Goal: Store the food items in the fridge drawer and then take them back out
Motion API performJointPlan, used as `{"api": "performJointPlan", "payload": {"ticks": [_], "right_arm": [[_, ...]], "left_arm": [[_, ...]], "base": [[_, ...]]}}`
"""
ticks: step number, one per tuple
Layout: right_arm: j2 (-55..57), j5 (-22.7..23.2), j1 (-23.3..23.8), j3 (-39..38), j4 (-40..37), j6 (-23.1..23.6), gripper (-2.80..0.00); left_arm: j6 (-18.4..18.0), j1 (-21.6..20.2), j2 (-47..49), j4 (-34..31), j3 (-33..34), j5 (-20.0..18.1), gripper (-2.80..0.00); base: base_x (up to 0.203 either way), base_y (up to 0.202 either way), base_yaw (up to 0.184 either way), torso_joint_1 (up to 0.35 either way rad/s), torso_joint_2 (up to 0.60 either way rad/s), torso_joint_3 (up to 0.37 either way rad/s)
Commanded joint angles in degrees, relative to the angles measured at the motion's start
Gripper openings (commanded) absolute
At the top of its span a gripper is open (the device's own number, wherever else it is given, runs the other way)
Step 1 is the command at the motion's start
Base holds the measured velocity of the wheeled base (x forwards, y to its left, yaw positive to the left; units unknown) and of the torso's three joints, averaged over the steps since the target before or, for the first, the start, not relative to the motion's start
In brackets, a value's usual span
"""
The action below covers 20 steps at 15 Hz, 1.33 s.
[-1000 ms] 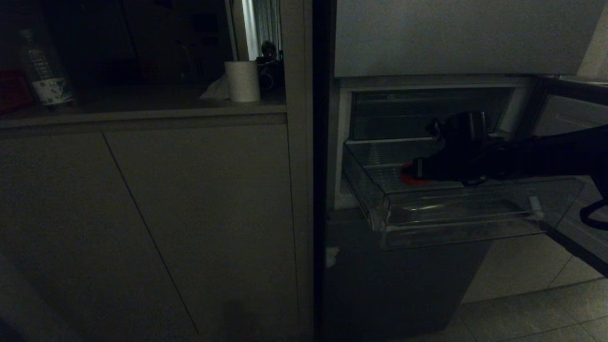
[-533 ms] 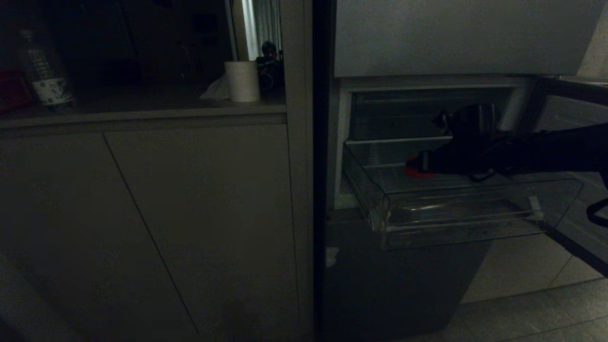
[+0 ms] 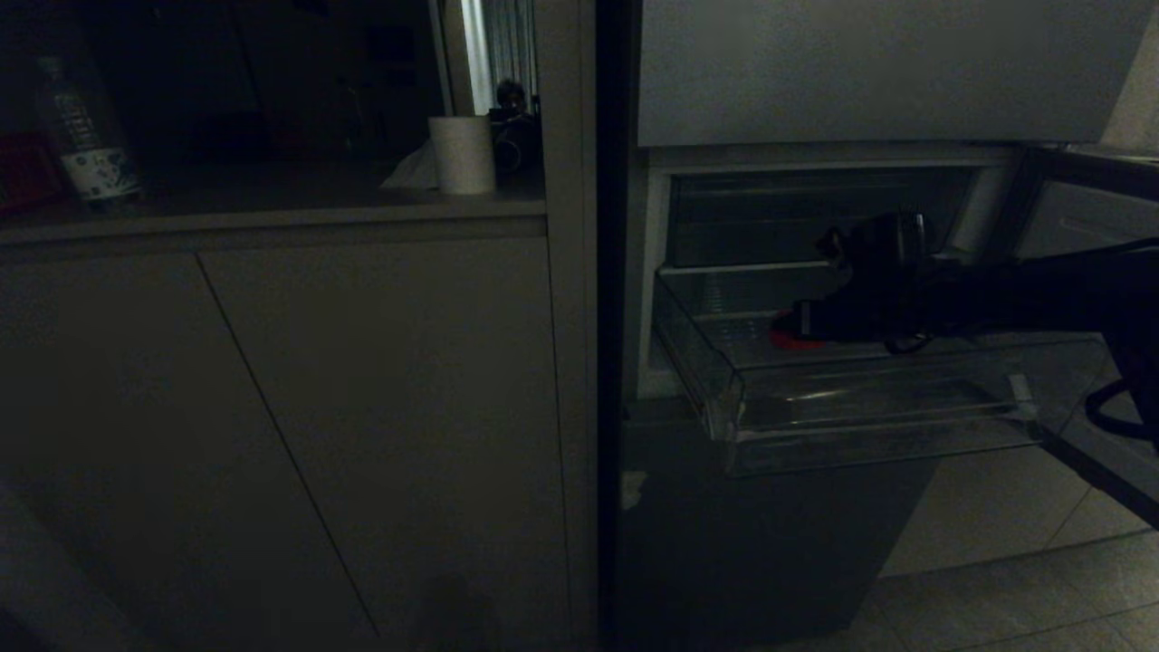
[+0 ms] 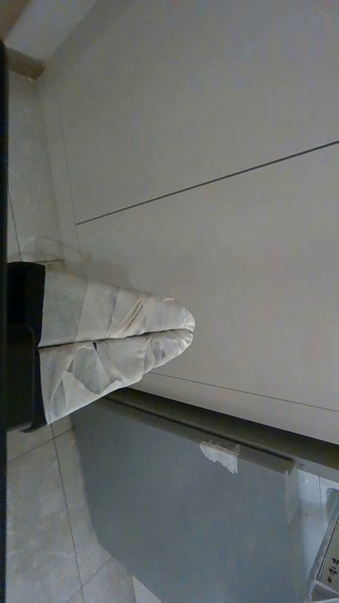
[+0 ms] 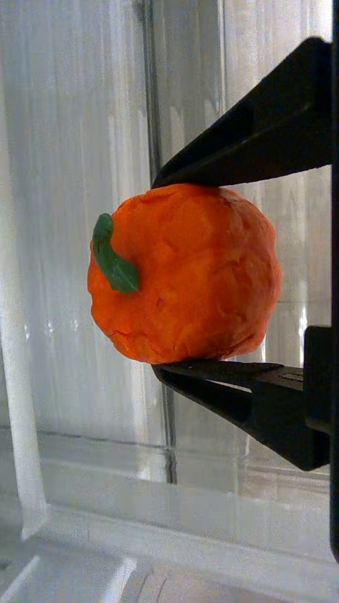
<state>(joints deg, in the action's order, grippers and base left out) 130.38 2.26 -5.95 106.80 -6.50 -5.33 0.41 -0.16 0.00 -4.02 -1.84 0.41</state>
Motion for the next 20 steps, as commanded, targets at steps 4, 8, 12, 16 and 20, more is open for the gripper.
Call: {"api": "performJointPlan", "payload": {"ticks": [4, 8, 12, 16, 20], "right_arm": [[2.6, -0.1, 0.0, 5.3, -6.6, 0.7, -2.80], [2.6, 0.0, 0.0, 5.2, -6.5, 0.7, 0.00], [3.1, 0.1, 0.1, 5.2, -4.8, 0.1, 0.00], [3.0, 0.0, 0.1, 5.2, -4.6, 0.0, 0.00], [-4.7, 0.3, 1.5, 4.2, -3.4, -0.3, -2.80]], "left_arm": [[0.0, 0.0, 0.1, 0.0, 0.0, 0.0, -2.80], [0.0, 0.0, 0.1, 0.0, 0.0, 0.0, -2.80], [0.0, 0.0, 0.1, 0.0, 0.0, 0.0, -2.80], [0.0, 0.0, 0.1, 0.0, 0.0, 0.0, -2.80], [0.0, 0.0, 0.1, 0.0, 0.0, 0.0, -2.80]], "base": [[0.000, 0.000, 0.000, 0.000, 0.00, 0.000], [0.000, 0.000, 0.000, 0.000, 0.00, 0.000], [0.000, 0.000, 0.000, 0.000, 0.00, 0.000], [0.000, 0.000, 0.000, 0.000, 0.00, 0.000], [0.000, 0.000, 0.000, 0.000, 0.00, 0.000]]}}
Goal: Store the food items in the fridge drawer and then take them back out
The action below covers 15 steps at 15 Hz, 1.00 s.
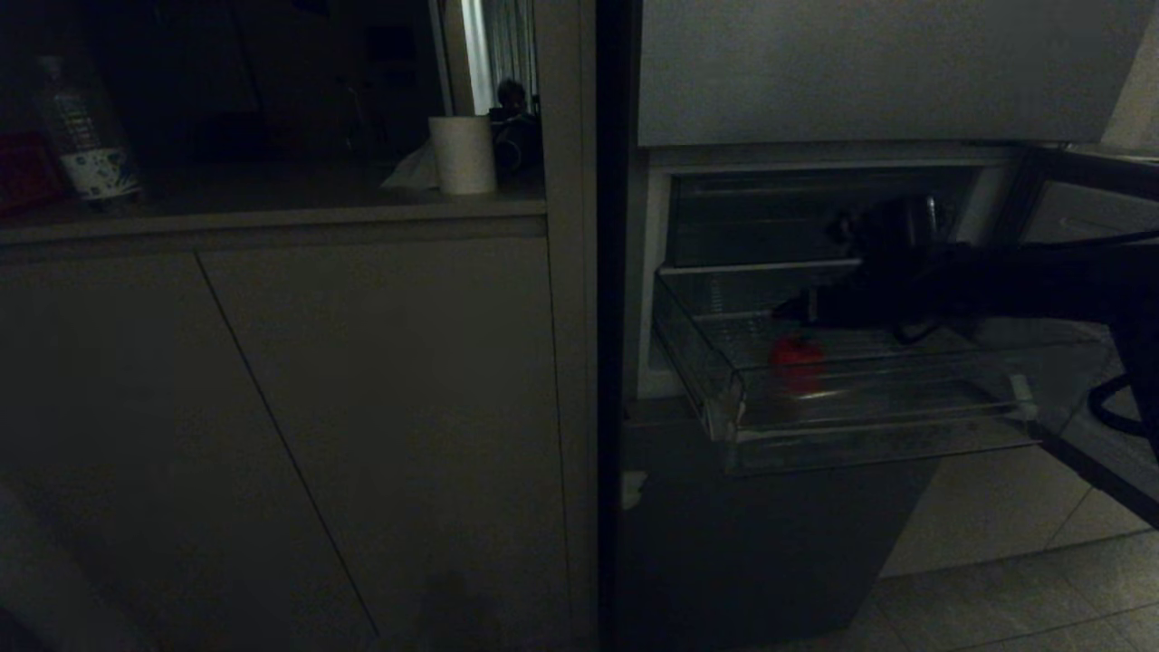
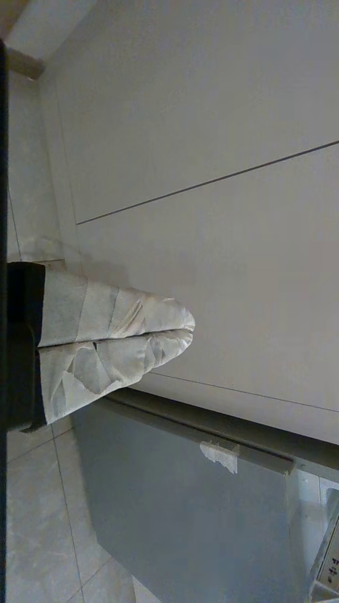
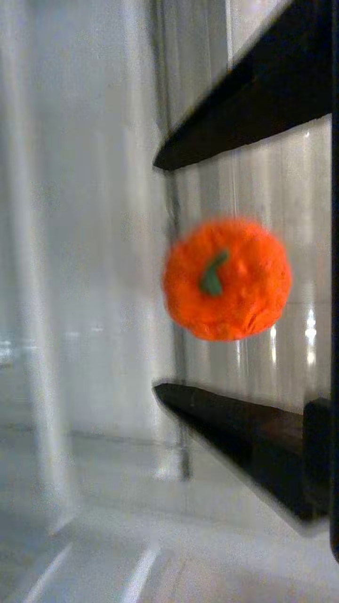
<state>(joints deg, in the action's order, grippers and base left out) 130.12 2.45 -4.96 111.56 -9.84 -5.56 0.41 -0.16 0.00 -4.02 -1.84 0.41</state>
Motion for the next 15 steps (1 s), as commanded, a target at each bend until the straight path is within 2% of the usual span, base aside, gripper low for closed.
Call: {"api": "performJointPlan", "payload": {"ticks": [1, 5, 9, 15], "right_arm": [[-7.5, 0.1, 0.7, -2.6, -0.1, 0.0, -2.80], [-25.1, 0.3, 1.0, -18.1, 0.1, -0.1, -2.80], [-47.8, 0.1, 1.1, -38.6, 0.2, 0.6, -2.80], [-90.5, -0.2, 1.1, -71.0, 0.1, 4.4, -2.80]], "left_arm": [[0.0, 0.0, 0.1, 0.0, 0.0, 0.0, -2.80], [0.0, 0.0, 0.1, 0.0, 0.0, 0.0, -2.80], [0.0, 0.0, 0.1, 0.0, 0.0, 0.0, -2.80], [0.0, 0.0, 0.1, 0.0, 0.0, 0.0, -2.80]], "base": [[0.000, 0.000, 0.000, 0.000, 0.00, 0.000], [0.000, 0.000, 0.000, 0.000, 0.00, 0.000], [0.000, 0.000, 0.000, 0.000, 0.00, 0.000], [0.000, 0.000, 0.000, 0.000, 0.00, 0.000]]}}
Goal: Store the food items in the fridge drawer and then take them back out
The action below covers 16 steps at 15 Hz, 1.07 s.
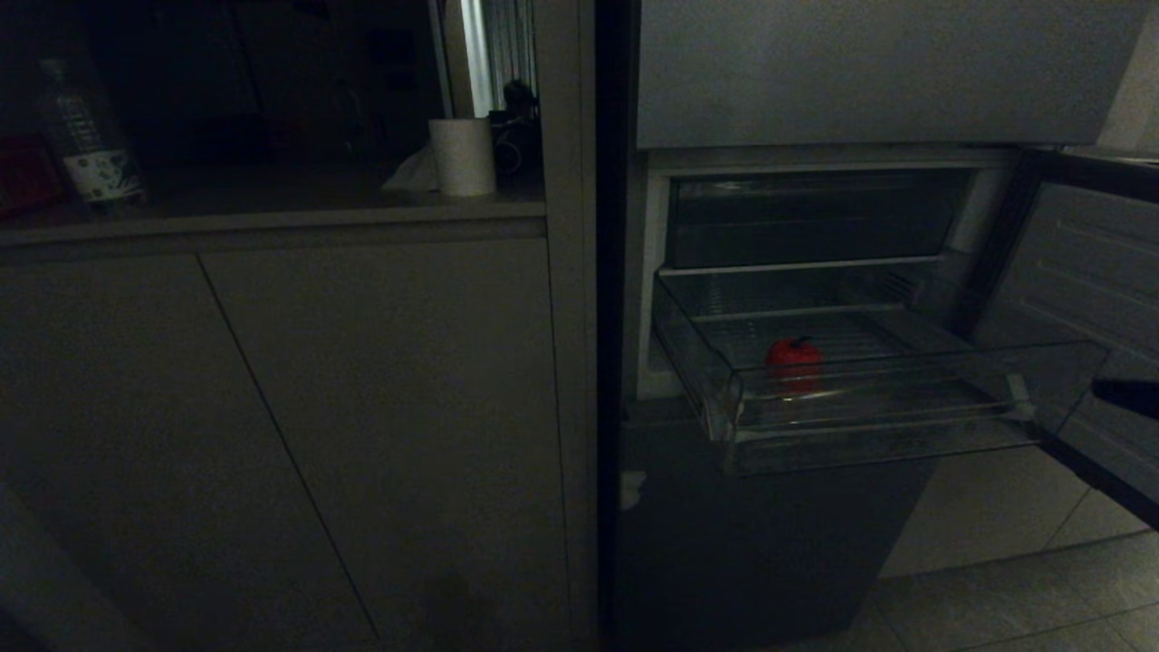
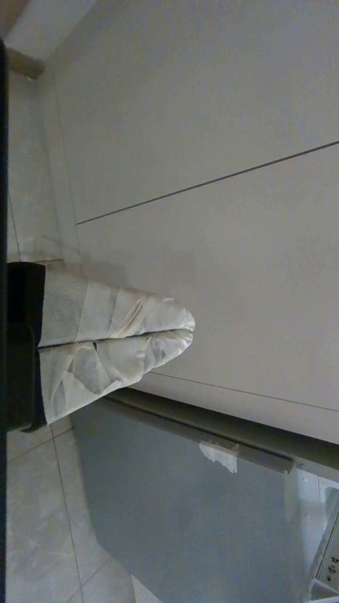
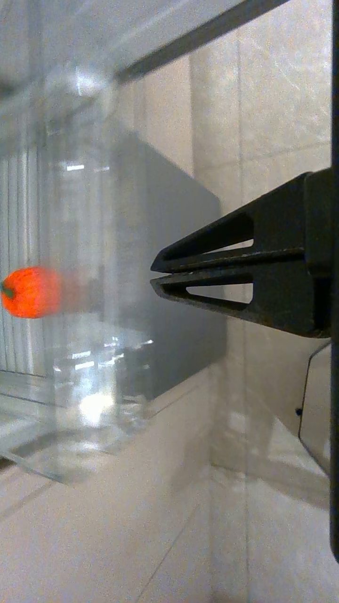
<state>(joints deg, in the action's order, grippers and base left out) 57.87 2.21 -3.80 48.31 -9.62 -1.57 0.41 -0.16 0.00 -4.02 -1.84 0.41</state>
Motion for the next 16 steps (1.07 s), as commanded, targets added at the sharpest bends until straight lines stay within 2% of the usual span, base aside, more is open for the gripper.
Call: {"api": "performJointPlan", "payload": {"ticks": [1, 3, 5, 6, 9, 12, 14, 16], "right_arm": [[-24.4, -0.2, 0.0, -12.4, -0.2, 0.9, -2.80], [-37.5, -1.9, 0.2, -25.7, 0.0, 2.9, -2.80], [-43.8, -3.8, 1.2, -38.2, 1.6, 4.5, -2.80], [-48.1, -2.7, 1.9, -41.9, 2.1, 5.0, -2.80], [-57.3, -0.6, 3.1, -44.4, 0.8, 6.1, -2.80], [-58.0, -0.7, 3.3, -45.0, 0.9, 4.4, -2.80], [-58.0, -0.9, 3.3, -45.1, 1.3, 6.0, -2.80], [-58.0, -1.1, 3.3, -45.3, 2.0, 5.7, -2.80]], "left_arm": [[0.0, 0.0, 0.1, 0.0, 0.0, 0.0, -2.80], [0.0, 0.0, 0.1, 0.0, 0.0, 0.0, -2.80], [0.0, 0.0, 0.1, 0.0, 0.0, 0.0, -2.80], [0.0, 0.0, 0.1, 0.0, 0.0, 0.0, -2.80], [0.0, 0.0, 0.1, 0.0, 0.0, 0.0, -2.80], [0.0, 0.0, 0.1, 0.0, 0.0, 0.0, -2.80], [0.0, 0.0, 0.1, 0.0, 0.0, 0.0, -2.80], [0.0, 0.0, 0.1, 0.0, 0.0, 0.0, -2.80]], "base": [[0.000, 0.000, 0.000, 0.000, 0.00, 0.000], [0.000, 0.000, 0.000, 0.000, 0.00, 0.000], [0.000, 0.000, 0.000, 0.000, 0.00, 0.000], [0.000, 0.000, 0.000, 0.000, 0.00, 0.000], [0.000, 0.000, 0.000, 0.000, 0.00, 0.000], [0.000, 0.000, 0.000, 0.000, 0.00, 0.000], [0.000, 0.000, 0.000, 0.000, 0.00, 0.000], [0.000, 0.000, 0.000, 0.000, 0.00, 0.000]]}}
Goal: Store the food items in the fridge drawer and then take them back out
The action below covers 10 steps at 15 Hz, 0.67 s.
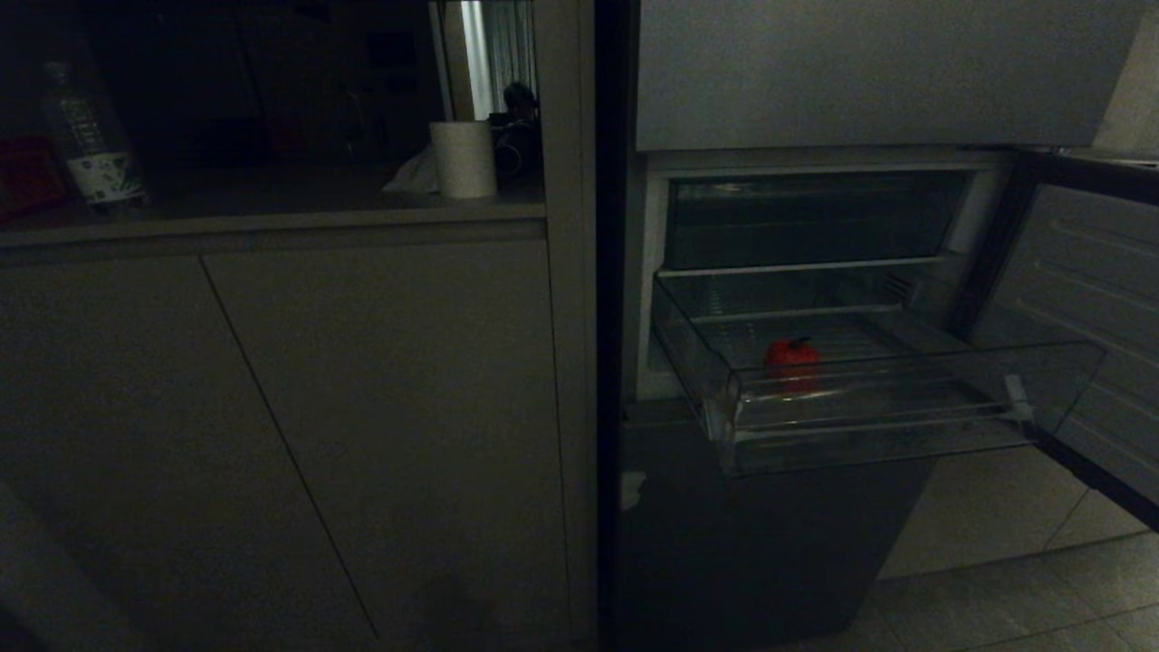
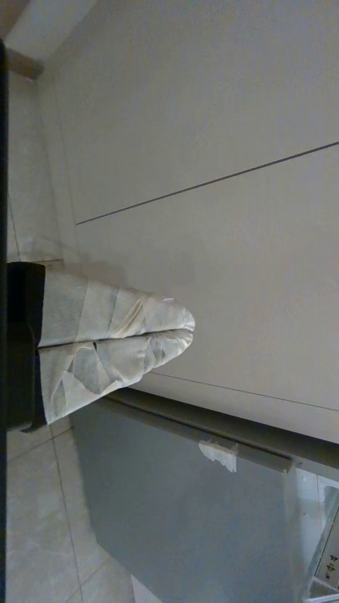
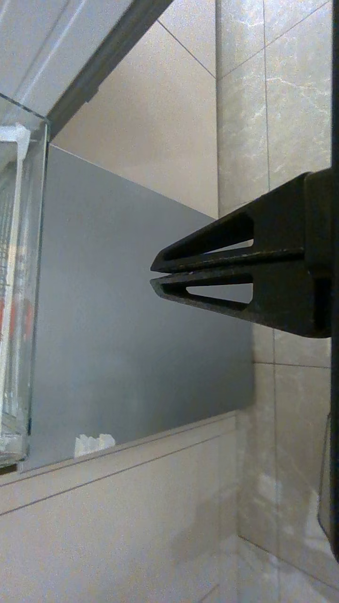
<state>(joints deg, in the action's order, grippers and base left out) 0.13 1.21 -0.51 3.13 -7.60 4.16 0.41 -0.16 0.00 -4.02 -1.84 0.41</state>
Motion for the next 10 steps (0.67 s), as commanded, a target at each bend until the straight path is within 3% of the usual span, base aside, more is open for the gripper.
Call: {"api": "performJointPlan", "payload": {"ticks": [1, 4, 10], "right_arm": [[-0.2, -0.1, 0.0, -0.6, 1.2, 0.1, -2.80], [-0.2, -0.2, 0.0, -1.4, 3.2, 0.4, -2.80], [-0.2, -0.2, 0.0, -1.4, 3.3, 0.2, -2.80]], "left_arm": [[0.0, 0.0, 0.1, 0.0, 0.0, 0.0, -2.80], [0.0, 0.0, 0.1, 0.0, 0.0, 0.0, -2.80], [0.0, 0.0, 0.1, 0.0, 0.0, 0.0, -2.80]], "base": [[0.000, 0.000, 0.000, 0.000, 0.00, 0.000], [-0.002, 0.002, -0.064, 0.002, 0.00, 0.000], [-0.003, 0.008, -0.176, 0.000, 0.00, 0.003]]}}
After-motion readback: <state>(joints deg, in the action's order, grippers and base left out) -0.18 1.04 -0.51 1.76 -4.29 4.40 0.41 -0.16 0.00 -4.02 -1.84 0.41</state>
